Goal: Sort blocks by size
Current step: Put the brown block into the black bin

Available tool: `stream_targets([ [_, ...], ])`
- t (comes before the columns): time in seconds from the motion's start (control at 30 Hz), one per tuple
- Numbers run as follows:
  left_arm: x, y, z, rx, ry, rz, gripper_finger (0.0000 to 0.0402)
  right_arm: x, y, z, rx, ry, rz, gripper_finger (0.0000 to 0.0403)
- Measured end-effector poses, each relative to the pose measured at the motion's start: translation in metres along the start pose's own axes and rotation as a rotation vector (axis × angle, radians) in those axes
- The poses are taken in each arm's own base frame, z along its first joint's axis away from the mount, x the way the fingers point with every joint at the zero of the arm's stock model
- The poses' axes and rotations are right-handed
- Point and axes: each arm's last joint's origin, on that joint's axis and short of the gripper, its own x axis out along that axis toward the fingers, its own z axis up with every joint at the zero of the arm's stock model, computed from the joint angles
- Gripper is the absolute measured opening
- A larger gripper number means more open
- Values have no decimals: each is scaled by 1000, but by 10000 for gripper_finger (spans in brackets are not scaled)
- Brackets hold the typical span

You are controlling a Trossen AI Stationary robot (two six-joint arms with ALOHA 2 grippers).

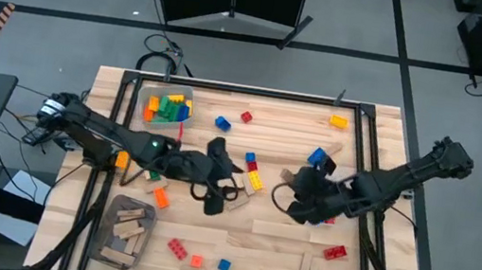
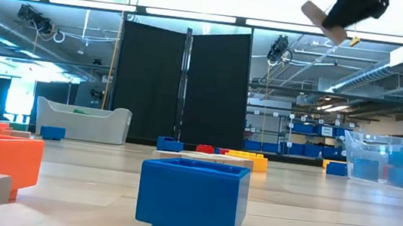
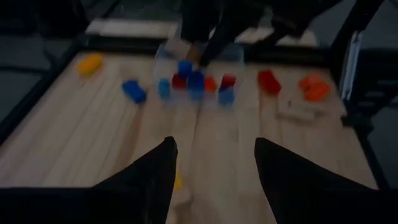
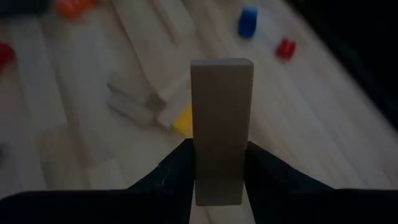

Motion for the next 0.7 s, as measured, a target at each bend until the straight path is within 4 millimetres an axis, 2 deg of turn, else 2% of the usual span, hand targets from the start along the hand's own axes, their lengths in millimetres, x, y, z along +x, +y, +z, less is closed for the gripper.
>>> stream_targets([
  [0.13, 25, -8, -2, -8, -57, 4, 223, -7, 13, 1, -3, -132, 5, 124],
  [0.3, 58, -14, -5, -57, -179, 107, 223, -14, 20, 2, -1, -227, -4, 124],
  [0.5, 79, -22, 2, -149, -409, 99, 223, -14, 20, 2, -1, -228, -4, 125],
  [0.7, 95, -22, -2, -244, -486, 119, 223, -14, 20, 2, -5, -231, -8, 126],
])
